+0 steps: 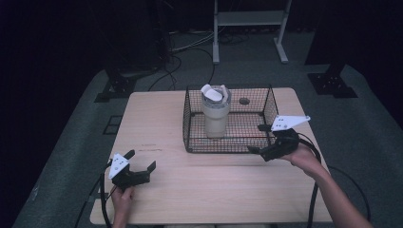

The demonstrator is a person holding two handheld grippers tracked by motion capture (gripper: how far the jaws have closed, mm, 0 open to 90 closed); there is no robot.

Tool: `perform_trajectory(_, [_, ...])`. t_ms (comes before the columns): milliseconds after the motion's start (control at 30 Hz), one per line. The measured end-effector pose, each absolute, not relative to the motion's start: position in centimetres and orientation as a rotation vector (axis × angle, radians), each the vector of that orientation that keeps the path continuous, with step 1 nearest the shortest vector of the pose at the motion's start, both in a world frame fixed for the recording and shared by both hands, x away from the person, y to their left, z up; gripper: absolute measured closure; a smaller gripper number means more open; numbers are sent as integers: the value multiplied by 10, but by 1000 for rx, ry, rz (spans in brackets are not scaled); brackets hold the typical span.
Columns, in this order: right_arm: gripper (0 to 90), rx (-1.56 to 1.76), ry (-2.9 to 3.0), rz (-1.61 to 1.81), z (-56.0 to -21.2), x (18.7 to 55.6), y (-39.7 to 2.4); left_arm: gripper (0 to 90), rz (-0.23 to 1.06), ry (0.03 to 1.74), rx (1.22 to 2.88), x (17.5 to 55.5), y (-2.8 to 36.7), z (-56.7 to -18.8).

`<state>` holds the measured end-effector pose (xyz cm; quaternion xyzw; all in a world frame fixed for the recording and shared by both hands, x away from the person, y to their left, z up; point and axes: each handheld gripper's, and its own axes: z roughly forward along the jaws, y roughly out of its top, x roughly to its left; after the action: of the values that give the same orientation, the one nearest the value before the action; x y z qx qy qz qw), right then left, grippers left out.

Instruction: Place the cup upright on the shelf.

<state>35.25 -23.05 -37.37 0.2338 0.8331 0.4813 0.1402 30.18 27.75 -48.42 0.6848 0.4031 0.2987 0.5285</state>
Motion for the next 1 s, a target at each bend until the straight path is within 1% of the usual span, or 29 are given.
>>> perform_trajectory(1000, [85, 766, 2366, 1439, -414, 305, -262, 0, 720, 963, 1648, 301, 277, -484])
